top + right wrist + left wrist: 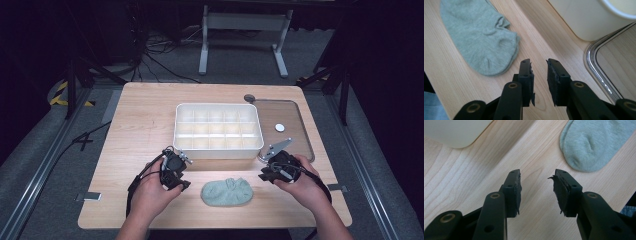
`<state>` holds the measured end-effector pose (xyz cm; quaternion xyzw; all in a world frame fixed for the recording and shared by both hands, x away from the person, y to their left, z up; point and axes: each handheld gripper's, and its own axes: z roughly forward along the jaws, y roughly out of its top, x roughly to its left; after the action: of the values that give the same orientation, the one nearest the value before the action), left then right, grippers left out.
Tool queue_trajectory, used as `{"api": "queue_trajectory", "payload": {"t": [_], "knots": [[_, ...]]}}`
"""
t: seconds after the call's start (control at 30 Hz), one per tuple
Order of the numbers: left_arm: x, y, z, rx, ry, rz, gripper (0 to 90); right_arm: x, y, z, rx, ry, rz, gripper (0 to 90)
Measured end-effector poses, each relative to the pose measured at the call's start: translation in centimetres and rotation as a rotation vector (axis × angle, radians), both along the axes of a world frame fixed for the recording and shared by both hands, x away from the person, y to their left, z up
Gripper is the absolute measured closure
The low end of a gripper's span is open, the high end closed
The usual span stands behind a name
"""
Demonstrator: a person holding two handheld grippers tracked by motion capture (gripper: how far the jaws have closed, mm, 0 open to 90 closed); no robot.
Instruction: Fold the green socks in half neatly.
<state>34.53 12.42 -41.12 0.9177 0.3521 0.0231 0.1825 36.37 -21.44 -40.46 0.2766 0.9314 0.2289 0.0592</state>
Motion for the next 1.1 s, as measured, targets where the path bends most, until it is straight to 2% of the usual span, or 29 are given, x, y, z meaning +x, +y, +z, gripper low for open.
{"api": "queue_trajectory", "payload": {"t": [0.07,0.23,0.3,0.37,0.53,0.57,0.7,0.77,1.0,1.1], "knots": [[0.0,-0.1,0.0,0.013,-0.003,0.002,57.9,0.0,-0.1,0.1,0.018,-0.002,0.001,74.6],[-0.3,-0.6,0.5,0.028,-0.017,-0.009,58.8,-0.2,-0.1,-0.2,0.028,-0.004,0.022,78.0],[-0.5,-0.8,0.7,0.014,-0.016,-0.019,59.2,-0.2,0.0,-0.3,0.038,0.011,0.025,79.2],[-0.5,-1.0,0.9,-0.019,-0.004,-0.044,59.6,-0.3,0.2,-0.3,0.042,0.015,0.043,80.0],[-0.5,-1.0,1.0,-0.055,0.005,-0.052,59.8,-0.7,0.8,-0.5,0.049,0.024,0.070,84.3],[-0.5,-1.0,1.0,-0.060,0.010,-0.046,60.5,-0.8,1.0,-0.6,0.059,0.025,0.073,85.7],[-0.6,-1.2,0.8,-0.070,0.025,-0.041,63.9,-1.5,1.8,-1.0,0.161,0.003,0.082,88.4],[-0.6,-1.4,0.6,-0.073,0.031,-0.042,64.0,-1.7,2.5,-1.0,0.178,0.000,0.106,88.8],[-0.7,-1.5,0.0,-0.072,0.035,-0.046,64.2,-2.0,5.7,-2.0,0.166,0.014,0.177,89.3],[-0.8,-1.5,-0.1,-0.077,0.040,-0.045,64.2,-2.3,7.2,-2.7,0.141,0.023,0.217,89.3]]}}
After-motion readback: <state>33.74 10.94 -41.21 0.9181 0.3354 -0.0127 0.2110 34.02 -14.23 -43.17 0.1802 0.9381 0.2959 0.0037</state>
